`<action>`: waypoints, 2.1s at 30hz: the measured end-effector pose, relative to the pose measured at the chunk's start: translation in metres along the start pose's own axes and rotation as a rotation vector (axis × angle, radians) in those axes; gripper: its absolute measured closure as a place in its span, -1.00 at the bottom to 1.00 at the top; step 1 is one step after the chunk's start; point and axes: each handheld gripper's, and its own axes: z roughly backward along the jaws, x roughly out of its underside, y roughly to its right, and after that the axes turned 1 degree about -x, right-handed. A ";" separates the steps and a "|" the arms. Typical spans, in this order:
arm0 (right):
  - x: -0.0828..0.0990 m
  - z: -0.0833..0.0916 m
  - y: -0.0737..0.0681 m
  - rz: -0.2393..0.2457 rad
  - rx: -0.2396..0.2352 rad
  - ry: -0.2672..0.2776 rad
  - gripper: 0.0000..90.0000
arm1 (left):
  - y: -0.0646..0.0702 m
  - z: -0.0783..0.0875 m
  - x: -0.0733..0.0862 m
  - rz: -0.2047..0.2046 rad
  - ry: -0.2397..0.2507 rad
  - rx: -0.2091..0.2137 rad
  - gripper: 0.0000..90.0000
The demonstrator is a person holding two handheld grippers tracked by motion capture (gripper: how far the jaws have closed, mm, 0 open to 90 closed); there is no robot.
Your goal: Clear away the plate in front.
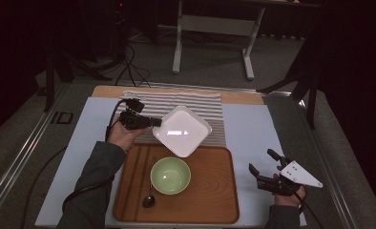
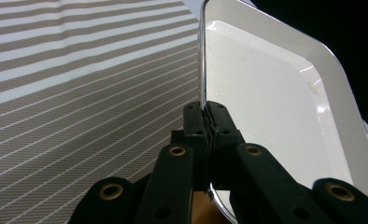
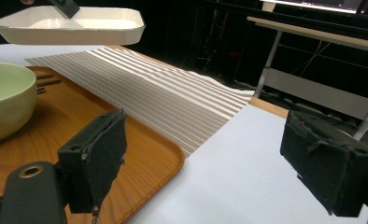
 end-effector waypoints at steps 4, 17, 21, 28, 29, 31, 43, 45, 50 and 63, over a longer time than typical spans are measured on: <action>0.000 0.000 0.000 0.000 0.000 0.000 -0.69 | 0.006 -0.002 0.001 -0.023 -0.012 0.005 0.98; 0.000 0.000 0.000 0.001 -0.001 -0.001 -0.69 | 0.030 -0.005 0.002 -0.087 -0.037 0.038 0.98; 0.000 0.000 0.000 0.001 -0.001 -0.001 -0.69 | 0.039 -0.006 0.003 -0.110 -0.053 0.059 0.98; 0.000 -0.001 -0.001 0.003 -0.002 -0.002 -0.69 | 0.053 -0.012 0.003 -0.146 -0.081 0.065 0.98; 0.000 -0.001 -0.001 0.004 -0.002 -0.002 -0.69 | 0.055 -0.013 0.004 -0.150 -0.085 0.067 0.98; 0.000 -0.001 0.000 0.002 -0.001 -0.002 -0.69 | 0.059 -0.015 0.004 -0.161 -0.095 0.066 0.98; 0.000 0.000 0.000 0.002 0.002 -0.002 -0.69 | 0.079 -0.024 0.005 -0.209 -0.140 0.083 0.98; 0.000 0.000 0.000 0.003 0.002 -0.002 -0.69 | 0.084 -0.027 0.006 -0.226 -0.155 0.090 0.98; 0.000 0.000 0.000 0.004 0.001 -0.002 -0.69 | 0.092 -0.033 0.008 -0.247 -0.187 0.098 0.98; 0.000 0.001 0.001 0.000 0.004 0.001 -0.69 | 0.106 -0.047 0.012 -0.279 -0.242 0.105 0.98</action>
